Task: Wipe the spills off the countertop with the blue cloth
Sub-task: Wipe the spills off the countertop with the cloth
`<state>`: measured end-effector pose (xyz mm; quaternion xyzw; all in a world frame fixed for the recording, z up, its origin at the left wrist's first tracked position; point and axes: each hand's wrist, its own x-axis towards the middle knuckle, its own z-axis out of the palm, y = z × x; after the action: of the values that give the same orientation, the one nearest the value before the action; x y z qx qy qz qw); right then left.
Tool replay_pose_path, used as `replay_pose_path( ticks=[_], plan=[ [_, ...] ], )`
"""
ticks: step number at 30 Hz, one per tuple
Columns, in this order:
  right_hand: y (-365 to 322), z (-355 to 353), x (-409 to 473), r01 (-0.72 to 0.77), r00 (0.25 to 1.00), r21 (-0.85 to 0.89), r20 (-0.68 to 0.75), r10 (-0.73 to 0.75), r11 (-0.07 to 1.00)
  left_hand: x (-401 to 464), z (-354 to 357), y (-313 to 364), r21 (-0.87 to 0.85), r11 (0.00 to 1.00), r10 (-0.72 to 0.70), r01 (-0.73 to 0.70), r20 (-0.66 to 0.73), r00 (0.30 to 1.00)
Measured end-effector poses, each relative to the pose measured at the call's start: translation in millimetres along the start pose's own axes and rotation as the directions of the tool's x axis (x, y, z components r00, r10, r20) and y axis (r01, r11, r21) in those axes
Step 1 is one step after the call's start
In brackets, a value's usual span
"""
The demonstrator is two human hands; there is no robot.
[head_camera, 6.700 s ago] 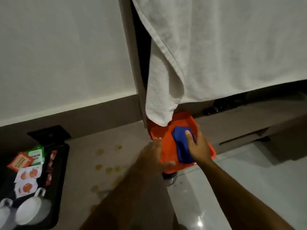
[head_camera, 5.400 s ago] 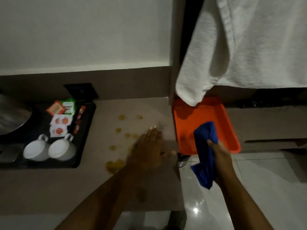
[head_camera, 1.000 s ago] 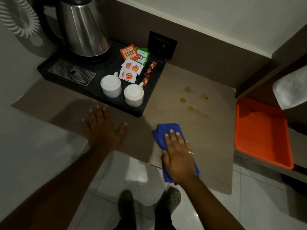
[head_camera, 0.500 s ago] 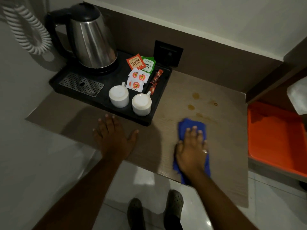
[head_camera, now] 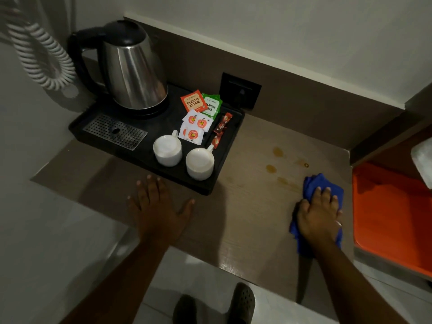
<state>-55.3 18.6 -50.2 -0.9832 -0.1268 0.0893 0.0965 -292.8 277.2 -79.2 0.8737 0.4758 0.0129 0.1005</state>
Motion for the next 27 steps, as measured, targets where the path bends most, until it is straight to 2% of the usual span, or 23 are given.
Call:
replay_pose_path(
  ticks=[2, 4, 6, 8, 10, 13, 16, 18, 19, 21, 24, 25, 27],
  plan=[
    [-35.1, 7.8, -13.6, 0.134, 0.991, 0.019, 0.023, -0.134, 0.991, -1.7, -1.0, 1.8, -0.001, 1.000, -0.001, 0.001, -0.014, 1.000],
    [-58.4, 19.7, -43.6, 0.314, 0.947, 0.023, 0.056, -0.315, 0.949, -4.2, -3.3, 2.8, -0.006, 1.000, 0.005, -0.005, -0.011, 1.000],
    [-57.3, 27.7, -74.1, 0.466, 0.881, -0.018, 0.102, -0.462, 0.885, -4.7, -6.0, 2.8, -0.008, 1.000, 0.005, -0.006, -0.006, 1.000],
    [-29.8, 24.8, -88.0, 0.550, 0.828, -0.016, 0.138, -0.543, 0.835, -3.7, -8.2, 3.2, -0.010, 1.000, -0.004, 0.004, 0.004, 1.000],
    [8.6, 15.1, -84.8, 0.522, 0.846, 0.014, 0.116, -0.520, 0.853, -3.3, -9.2, 4.0, -0.022, 1.000, -0.014, 0.014, 0.012, 1.000],
    [38.7, 2.1, -54.2, 0.355, 0.933, 0.014, 0.063, -0.355, 0.935, -3.4, -9.7, 4.3, -0.023, 1.000, -0.016, 0.017, 0.017, 1.000],
    [10.7, 4.1, -23.8, 0.100, 0.995, -0.021, -0.001, -0.100, 0.995, -2.6, -8.1, 3.0, -0.013, 1.000, -0.017, 0.017, 0.019, 1.000],
    [-26.3, 8.7, -18.9, -0.026, 1.000, -0.002, -0.005, 0.026, 1.000, -2.3, -8.0, 4.1, -0.009, 1.000, -0.015, 0.015, 0.018, 1.000],
    [-43.4, 12.4, -23.1, -0.005, 1.000, 0.008, 0.004, 0.005, 1.000, -2.4, -8.8, 4.8, -0.006, 1.000, -0.015, 0.015, 0.019, 1.000],
    [-60.9, 24.7, -45.0, 0.185, 0.983, -0.015, 0.018, -0.184, 0.983, -3.0, -10.6, 4.9, 0.004, 1.000, -0.019, 0.019, 0.024, 1.000],
    [-28.5, 19.3, -70.5, 0.472, 0.876, -0.028, 0.128, -0.465, 0.881, -3.2, -13.5, 6.3, 0.018, 1.000, -0.026, 0.025, 0.049, 0.998],
    [-7.2, 15.4, -69.7, 0.497, 0.861, -0.019, 0.137, -0.490, 0.867, -3.3, -14.1, 6.2, 0.028, 0.999, -0.027, 0.026, 0.053, 0.998],
    [31.3, 6.0, -54.0, 0.429, 0.899, -0.013, 0.104, -0.426, 0.903, -2.4, -14.9, 6.3, 0.039, 0.999, -0.031, 0.029, 0.051, 0.998]
  ],
)
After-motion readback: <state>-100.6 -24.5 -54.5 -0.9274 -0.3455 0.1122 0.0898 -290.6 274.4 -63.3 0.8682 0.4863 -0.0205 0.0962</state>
